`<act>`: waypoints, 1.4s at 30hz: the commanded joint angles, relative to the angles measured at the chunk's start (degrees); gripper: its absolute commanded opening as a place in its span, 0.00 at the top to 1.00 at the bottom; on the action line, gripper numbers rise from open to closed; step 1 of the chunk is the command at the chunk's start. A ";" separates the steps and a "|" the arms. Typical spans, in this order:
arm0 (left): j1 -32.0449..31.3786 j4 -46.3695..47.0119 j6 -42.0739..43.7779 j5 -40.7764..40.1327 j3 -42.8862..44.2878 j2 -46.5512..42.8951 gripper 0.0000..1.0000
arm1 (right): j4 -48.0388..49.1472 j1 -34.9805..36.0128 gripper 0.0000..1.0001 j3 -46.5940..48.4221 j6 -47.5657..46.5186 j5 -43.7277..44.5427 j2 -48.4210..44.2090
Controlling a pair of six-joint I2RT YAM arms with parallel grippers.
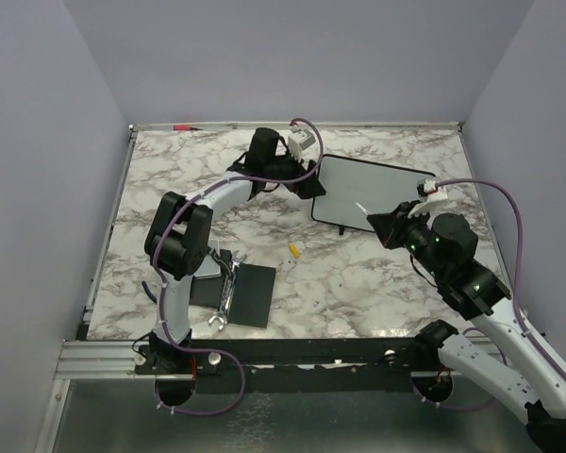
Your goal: Write a sentence on the whiteboard
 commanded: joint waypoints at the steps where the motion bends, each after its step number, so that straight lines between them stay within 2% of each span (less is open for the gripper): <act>1: 1.75 2.25 -0.35 5.67 3.96 3.06 0.20 | 2.10 -0.26 0.99 -0.10 0.88 -3.70 -1.35; 6: 2.50 2.30 -1.62 11.47 6.46 4.82 0.35 | 3.00 -0.29 1.00 0.21 0.74 -5.86 -1.27; 10: 2.59 2.42 -2.83 14.17 7.79 6.26 0.40 | 3.15 -0.26 0.99 0.57 0.72 -6.61 -0.67; 16: 2.61 2.29 -4.13 14.83 9.89 8.28 0.41 | 3.35 -0.30 0.99 0.88 0.73 -8.26 -0.71; 20: 2.52 2.31 -5.24 16.01 11.26 9.62 0.49 | 3.33 -0.34 0.99 0.76 0.74 -8.56 -0.66; 23: 2.50 2.29 -5.39 16.78 11.21 9.92 0.60 | 3.33 -0.26 0.99 0.50 0.80 -8.55 -0.79; 28: 2.52 2.28 -4.26 17.48 8.26 8.85 0.75 | 2.72 -0.30 0.99 0.35 0.98 -8.28 -0.99; 36: 2.43 2.28 -2.28 15.98 2.38 3.88 0.88 | 1.93 -0.30 0.99 -0.44 1.27 -8.10 -2.14; 42: 0.50 2.42 -0.05 11.36 -3.54 -2.00 0.96 | 1.92 -0.28 0.99 -1.71 1.44 -7.45 -2.73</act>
